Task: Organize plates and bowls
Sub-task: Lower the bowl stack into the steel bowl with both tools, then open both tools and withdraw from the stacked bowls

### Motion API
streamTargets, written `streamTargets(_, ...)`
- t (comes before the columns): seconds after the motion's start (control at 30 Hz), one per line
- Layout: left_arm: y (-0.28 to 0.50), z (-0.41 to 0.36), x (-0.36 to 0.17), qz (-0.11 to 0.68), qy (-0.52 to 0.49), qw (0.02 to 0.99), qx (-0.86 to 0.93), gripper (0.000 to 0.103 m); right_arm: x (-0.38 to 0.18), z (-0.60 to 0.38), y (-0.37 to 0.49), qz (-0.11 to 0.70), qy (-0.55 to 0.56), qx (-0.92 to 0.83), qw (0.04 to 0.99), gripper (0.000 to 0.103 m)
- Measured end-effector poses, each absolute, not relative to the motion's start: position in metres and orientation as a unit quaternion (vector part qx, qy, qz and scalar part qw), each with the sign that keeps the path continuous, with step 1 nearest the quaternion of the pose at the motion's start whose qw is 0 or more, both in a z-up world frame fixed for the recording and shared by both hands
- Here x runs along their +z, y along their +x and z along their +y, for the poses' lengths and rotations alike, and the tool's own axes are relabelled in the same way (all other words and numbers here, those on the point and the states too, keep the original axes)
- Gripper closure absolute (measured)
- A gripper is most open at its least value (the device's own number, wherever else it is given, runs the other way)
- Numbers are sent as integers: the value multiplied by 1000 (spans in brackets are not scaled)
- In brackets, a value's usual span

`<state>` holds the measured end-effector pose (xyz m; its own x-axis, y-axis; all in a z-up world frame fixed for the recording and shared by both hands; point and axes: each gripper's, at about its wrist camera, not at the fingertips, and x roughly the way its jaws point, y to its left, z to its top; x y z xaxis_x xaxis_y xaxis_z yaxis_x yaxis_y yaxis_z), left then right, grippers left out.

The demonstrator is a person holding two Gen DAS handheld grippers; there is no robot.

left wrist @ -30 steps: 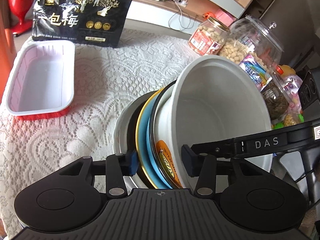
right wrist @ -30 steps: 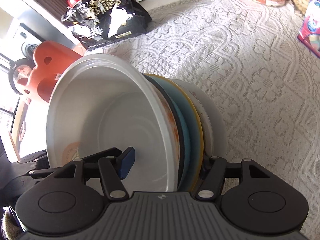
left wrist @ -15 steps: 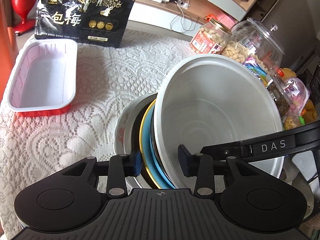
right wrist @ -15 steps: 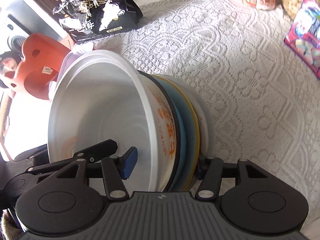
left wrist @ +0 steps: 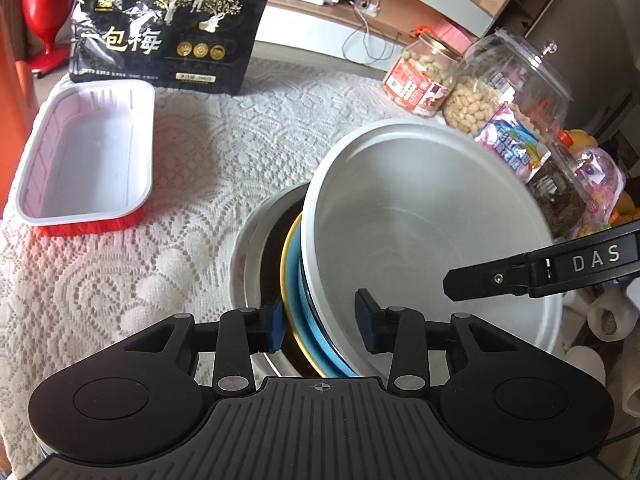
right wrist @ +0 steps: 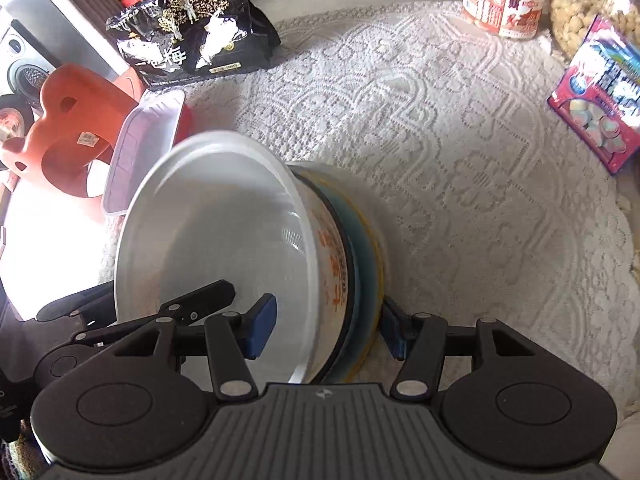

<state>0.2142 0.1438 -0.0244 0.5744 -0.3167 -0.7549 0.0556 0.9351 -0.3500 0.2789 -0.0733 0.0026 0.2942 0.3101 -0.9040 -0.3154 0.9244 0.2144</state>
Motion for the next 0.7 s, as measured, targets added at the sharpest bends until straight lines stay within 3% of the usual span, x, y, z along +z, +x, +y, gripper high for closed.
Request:
streamTargets(0.27, 212, 142, -20, 438, -124, 885, -98, 63, 9, -60, 264, 528, -49, 217, 820, 45)
streamTargets(0.7, 211, 140, -10, 469, -126, 871, -78, 63, -8, -73, 270, 541, -25, 204, 815, 45)
